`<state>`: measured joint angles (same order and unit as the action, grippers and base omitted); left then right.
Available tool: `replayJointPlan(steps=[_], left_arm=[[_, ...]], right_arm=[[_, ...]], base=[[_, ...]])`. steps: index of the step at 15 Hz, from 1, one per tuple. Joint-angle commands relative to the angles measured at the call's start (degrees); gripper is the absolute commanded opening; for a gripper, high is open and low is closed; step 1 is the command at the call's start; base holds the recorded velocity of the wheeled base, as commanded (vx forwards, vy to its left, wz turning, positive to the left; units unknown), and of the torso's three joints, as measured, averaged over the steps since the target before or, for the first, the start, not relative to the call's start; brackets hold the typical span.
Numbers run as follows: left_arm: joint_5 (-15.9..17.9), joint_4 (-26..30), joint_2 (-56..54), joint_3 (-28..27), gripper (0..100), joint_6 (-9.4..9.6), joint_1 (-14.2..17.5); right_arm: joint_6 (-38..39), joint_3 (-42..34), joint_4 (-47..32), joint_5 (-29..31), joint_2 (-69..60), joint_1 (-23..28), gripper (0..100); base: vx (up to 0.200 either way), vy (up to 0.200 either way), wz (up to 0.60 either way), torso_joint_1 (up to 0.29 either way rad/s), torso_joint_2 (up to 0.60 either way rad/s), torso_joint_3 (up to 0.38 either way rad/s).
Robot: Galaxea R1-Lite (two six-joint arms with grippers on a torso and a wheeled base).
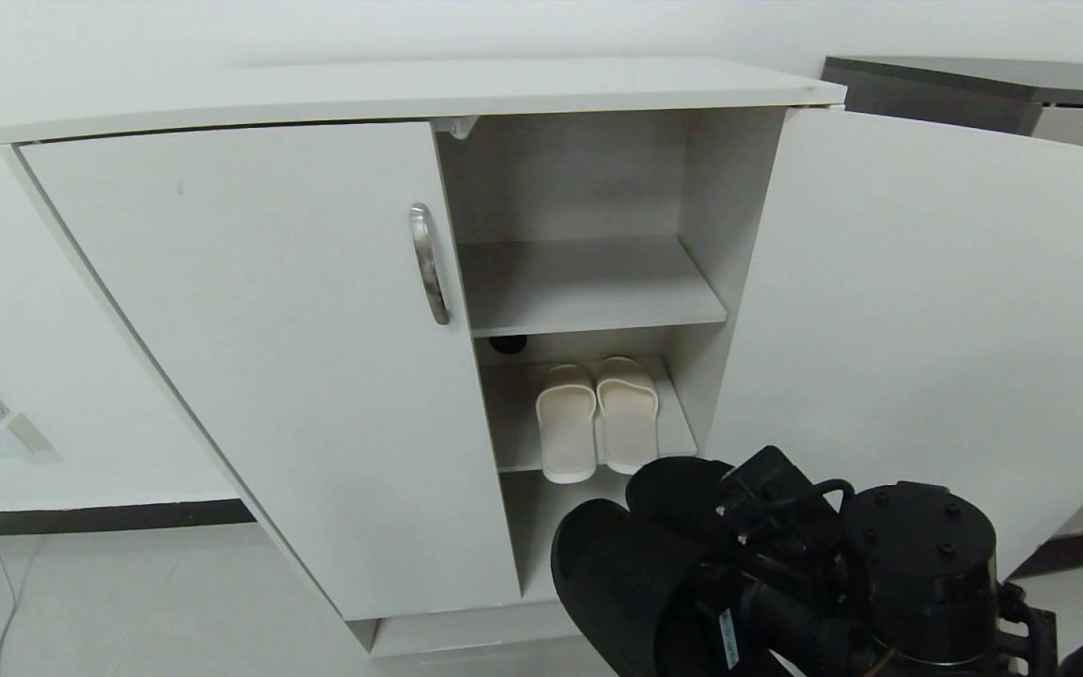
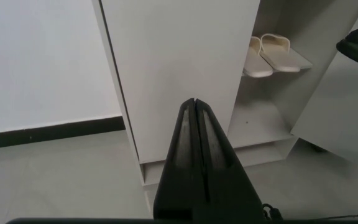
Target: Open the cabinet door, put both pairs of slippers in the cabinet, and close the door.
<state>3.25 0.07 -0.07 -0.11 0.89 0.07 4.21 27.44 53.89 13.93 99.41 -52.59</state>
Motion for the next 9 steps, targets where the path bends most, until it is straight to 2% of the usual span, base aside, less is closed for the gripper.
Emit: replayJointPlan(steps=[1, 3, 6, 9], left_arm=[[0.0, 0.0, 0.1, 0.0, 0, -0.01, 0.0], [0.0, 0.0, 0.1, 0.0, 0, -0.01, 0.0], [0.0, 0.0, 0.1, -0.1, 0, -0.01, 0.0], [0.0, 0.0, 0.1, 0.0, 0, -0.01, 0.0]], right_arm=[[-0.3, -0.6, 1.2, 0.0, 0.9, -0.1, 0], [-1.3, -1.4, 3.1, 0.2, 1.4, -0.1, 0], [-1.7, -1.5, 3.3, 0.0, 2.0, -0.1, 0], [-1.7, -1.8, 4.2, 0.2, 2.9, -0.1, 0]], base=[[0.000, 0.000, 0.00, 0.000, 0.00, 0.000], [0.000, 0.000, 0.00, 0.000, 0.00, 0.000], [0.000, 0.000, 0.60, 0.001, 0.00, 0.002], [0.000, 0.000, 0.00, 0.000, 0.00, 0.000]])
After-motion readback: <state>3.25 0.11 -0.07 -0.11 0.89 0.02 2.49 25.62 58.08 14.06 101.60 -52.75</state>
